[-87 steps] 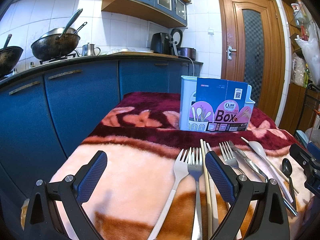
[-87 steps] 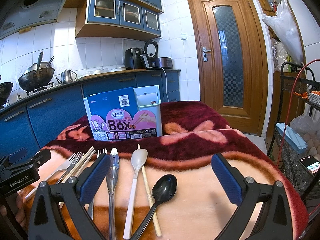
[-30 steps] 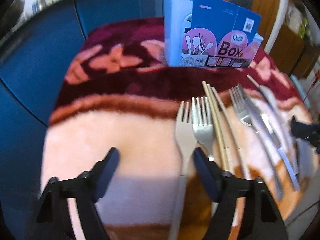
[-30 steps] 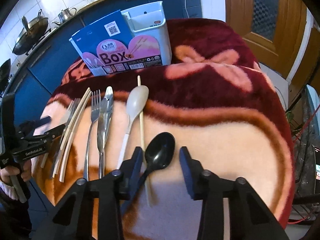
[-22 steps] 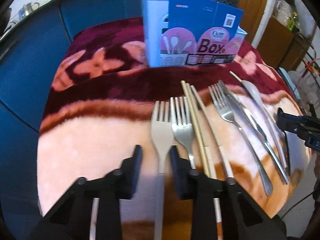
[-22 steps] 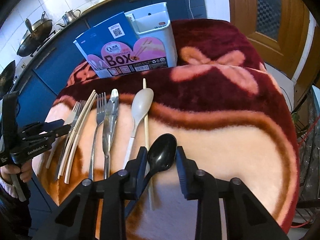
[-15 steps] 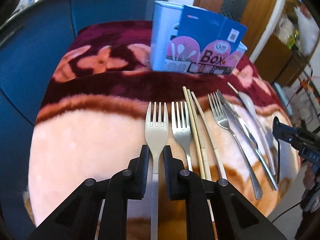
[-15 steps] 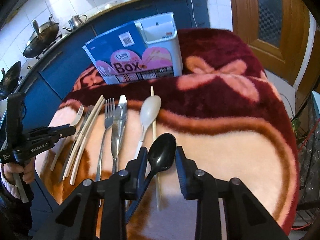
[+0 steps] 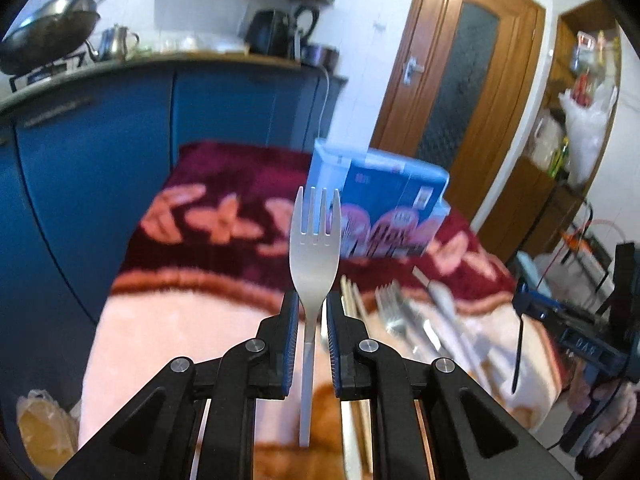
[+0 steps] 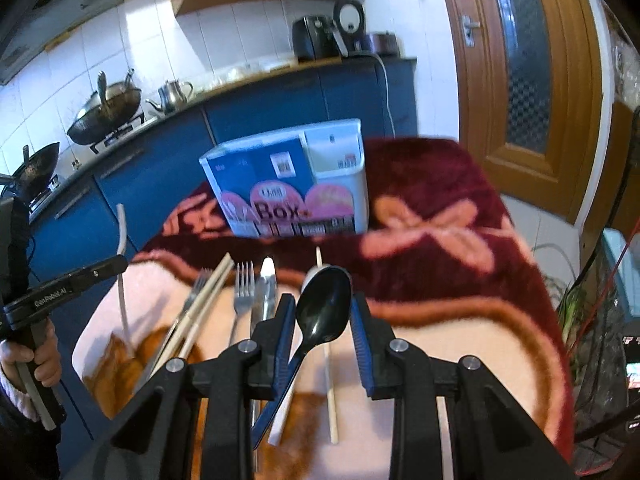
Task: Organize utensils
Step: 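Carry the white fork with the left tool to the caddy while the right tool carries the black spoon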
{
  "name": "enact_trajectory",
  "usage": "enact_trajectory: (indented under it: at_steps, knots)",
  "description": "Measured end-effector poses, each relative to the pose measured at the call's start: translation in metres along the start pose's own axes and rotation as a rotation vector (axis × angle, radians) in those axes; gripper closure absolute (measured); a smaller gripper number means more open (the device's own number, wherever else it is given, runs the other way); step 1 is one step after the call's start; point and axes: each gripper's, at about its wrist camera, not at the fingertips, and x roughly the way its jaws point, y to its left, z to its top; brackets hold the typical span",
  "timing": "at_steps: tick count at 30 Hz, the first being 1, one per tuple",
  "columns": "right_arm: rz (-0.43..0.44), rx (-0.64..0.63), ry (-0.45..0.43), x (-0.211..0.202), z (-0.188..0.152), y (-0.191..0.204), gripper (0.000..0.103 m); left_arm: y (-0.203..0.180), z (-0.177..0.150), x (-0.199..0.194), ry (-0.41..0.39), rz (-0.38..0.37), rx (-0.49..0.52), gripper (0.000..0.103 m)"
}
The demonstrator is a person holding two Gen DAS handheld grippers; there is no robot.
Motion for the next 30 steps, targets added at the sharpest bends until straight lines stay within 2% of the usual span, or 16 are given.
enact_trajectory:
  at_steps: [6, 12, 22, 30]
  knots:
    - [-0.049, -0.063, -0.117, -0.014, 0.009, 0.012, 0.072, -0.005, 0.017, -0.014, -0.143, -0.007, 0.004, 0.090]
    - [-0.090, -0.123, -0.196, -0.018, 0.021, 0.021, 0.072, -0.012, 0.045, -0.018, -0.214, -0.017, 0.011, 0.090]
    - [-0.097, -0.118, -0.233, -0.010, 0.040, 0.016, 0.072, -0.026, 0.100, -0.014, -0.316, -0.007, 0.042, 0.090]
    - [-0.099, -0.086, -0.245, 0.004, 0.046, 0.003, 0.072, -0.037, 0.141, 0.013, -0.359, -0.008, 0.043, 0.090]
